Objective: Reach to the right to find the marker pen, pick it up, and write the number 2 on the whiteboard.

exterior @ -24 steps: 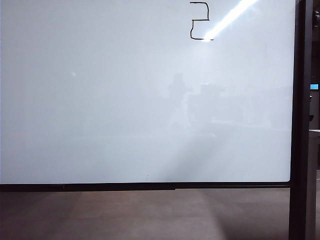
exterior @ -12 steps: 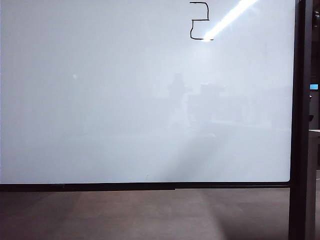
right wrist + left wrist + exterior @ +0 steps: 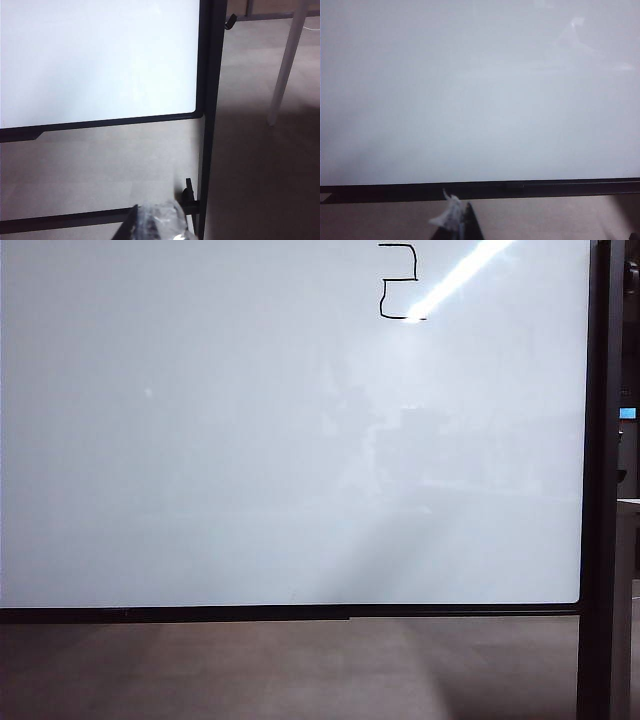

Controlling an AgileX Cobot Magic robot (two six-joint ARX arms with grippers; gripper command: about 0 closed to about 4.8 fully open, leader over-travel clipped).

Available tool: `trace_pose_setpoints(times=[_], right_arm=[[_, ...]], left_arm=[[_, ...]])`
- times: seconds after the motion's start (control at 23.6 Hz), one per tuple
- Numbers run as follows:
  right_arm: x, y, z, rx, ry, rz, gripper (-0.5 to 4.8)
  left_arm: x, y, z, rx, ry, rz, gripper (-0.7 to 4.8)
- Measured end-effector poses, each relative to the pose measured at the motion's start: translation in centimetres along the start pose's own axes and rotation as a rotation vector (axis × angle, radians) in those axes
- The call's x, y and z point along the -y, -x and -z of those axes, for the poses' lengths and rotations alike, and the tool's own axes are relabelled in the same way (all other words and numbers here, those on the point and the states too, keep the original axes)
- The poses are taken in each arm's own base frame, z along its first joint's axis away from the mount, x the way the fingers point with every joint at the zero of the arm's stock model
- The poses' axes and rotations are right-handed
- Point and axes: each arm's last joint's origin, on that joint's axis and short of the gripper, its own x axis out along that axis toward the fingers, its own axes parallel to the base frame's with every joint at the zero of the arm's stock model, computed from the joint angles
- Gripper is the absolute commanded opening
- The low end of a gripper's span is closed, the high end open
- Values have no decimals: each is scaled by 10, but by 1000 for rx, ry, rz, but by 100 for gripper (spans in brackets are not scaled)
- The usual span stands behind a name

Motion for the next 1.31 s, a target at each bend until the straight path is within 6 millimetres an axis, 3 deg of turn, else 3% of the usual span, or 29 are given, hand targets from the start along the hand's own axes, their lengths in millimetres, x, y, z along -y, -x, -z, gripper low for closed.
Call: trace_pose_setpoints(times=[0.17,0.38,0.81,1.31], right_arm=[[2,0,0,7,0,36,-6],[5,0,-4,46,136,105,-6],[7,1,-16,170,44,82,-6],[6,1,-16,168,41,78,-6]], left_arm=[[0,0,0,0,0,0,-1],[0,0,0,0,0,0,0],[0,0,0,0,0,0,-1],[0,0,0,0,0,0,-1]])
